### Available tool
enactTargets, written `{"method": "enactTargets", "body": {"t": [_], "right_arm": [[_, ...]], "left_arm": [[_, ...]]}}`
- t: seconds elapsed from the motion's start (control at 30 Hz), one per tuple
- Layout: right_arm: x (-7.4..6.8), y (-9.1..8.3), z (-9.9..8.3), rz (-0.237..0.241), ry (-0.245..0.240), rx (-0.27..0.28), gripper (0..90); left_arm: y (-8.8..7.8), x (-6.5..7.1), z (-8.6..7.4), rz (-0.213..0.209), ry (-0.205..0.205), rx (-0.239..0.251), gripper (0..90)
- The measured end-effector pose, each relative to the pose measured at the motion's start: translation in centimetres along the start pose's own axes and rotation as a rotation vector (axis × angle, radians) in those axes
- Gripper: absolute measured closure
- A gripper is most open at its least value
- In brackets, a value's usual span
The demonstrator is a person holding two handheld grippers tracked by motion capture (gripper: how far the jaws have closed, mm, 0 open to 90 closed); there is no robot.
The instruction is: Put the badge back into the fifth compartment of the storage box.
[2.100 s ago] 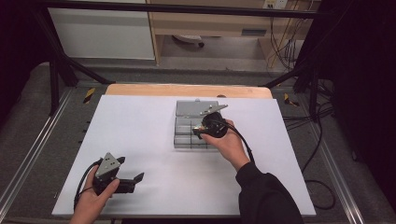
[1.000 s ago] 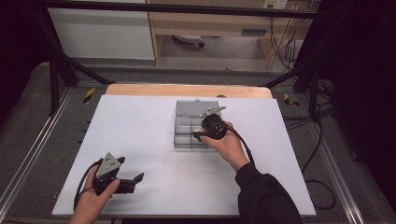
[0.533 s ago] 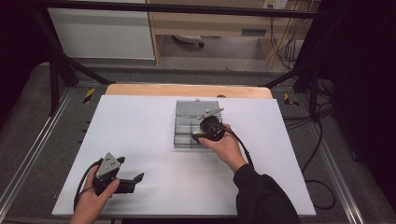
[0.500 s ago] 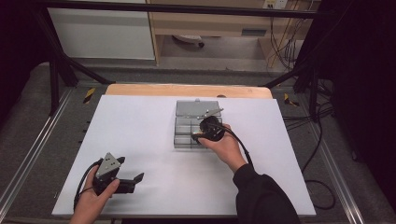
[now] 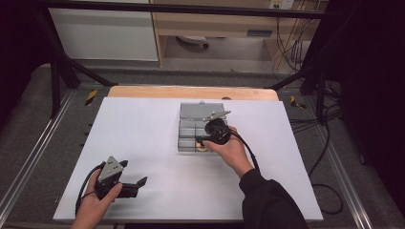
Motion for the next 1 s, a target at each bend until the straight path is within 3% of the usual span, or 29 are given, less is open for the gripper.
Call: {"method": "enactTargets", "body": {"t": [0.33,0.4,0.7,0.87,1.0], "right_arm": [[0.0,-0.8,0.3,-0.001,0.041,0.054,8.7],[0.0,-1.2,0.4,0.008,0.046,0.068,6.5],[-0.2,-2.2,0.8,-0.037,0.010,0.129,9.8],[-0.1,-2.5,1.0,-0.067,-0.001,0.195,9.7],[0.1,-2.9,1.1,-0.070,0.000,0.222,5.4]], "left_arm": [[0.0,0.0,0.1,-0.001,-0.006,0.011,6.2],[0.0,0.0,0.1,-0.001,-0.008,0.013,6.2],[0.0,-0.1,0.1,0.002,-0.013,0.014,6.2],[0.0,-0.1,0.1,0.003,-0.012,0.013,6.2],[-0.1,-0.1,0.1,0.002,-0.012,0.014,6.2]]}}
Point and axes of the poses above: each handheld gripper's, and its own axes: y roughly forward along the jaws, z roughly out of its top, x roughly to its right, the point moved 3 cm from there along y, roughly forward along the jaws, and after that the axes turned 5 degrees about -x, right-handed, at the moved point
